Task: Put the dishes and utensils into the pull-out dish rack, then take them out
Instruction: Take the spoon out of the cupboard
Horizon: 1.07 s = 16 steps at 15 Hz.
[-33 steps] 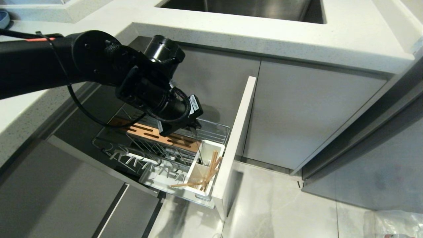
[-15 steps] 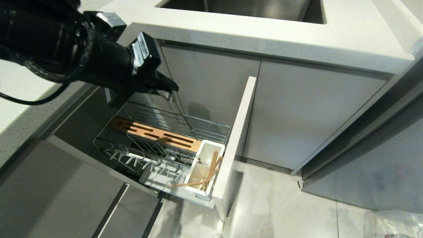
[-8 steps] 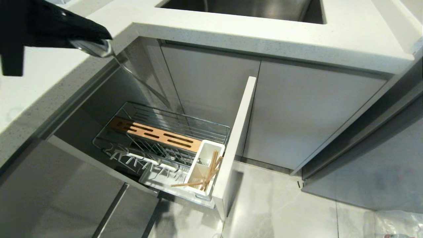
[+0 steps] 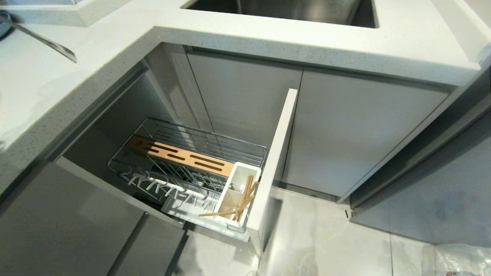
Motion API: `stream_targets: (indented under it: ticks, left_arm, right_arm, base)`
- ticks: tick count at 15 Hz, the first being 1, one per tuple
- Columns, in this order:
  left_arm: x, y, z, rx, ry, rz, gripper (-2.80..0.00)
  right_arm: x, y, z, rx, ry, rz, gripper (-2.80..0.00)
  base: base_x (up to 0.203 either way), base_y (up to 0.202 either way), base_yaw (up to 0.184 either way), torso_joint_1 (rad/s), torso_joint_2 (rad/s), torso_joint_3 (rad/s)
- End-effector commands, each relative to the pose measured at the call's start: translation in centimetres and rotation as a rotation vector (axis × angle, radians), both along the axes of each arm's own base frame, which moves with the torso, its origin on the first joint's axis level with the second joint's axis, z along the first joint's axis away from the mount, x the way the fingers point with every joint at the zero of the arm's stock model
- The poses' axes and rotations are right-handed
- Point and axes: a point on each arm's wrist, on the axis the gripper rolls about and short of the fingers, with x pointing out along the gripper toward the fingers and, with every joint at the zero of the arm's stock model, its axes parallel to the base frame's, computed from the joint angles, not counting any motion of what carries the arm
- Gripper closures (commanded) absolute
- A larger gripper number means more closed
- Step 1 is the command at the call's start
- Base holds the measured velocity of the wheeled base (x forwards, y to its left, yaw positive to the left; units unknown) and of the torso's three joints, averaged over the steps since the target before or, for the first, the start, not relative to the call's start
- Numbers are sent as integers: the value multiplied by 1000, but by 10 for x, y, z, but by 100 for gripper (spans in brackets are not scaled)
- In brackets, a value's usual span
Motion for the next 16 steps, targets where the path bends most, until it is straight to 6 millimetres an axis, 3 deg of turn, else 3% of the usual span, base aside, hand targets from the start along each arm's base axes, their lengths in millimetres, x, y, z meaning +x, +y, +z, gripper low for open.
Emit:
stream_targets:
  ticks: [1,5,16]
  left_arm:
    - [-14,8,1,35,-37,79,0]
    - [-10,17,-1,187,-28,308,0]
    - [88,57,-13,371,141,841,0]
  right_arm:
    - [0,0,0,0,1,0,0]
    - [0,0,0,0,1,0,0]
    - [0,0,0,0,1,1,0]
  base:
    - [0,0,0,0,0,0]
    - [0,0,0,9,-1,0]
    - [0,0,0,0,0,0]
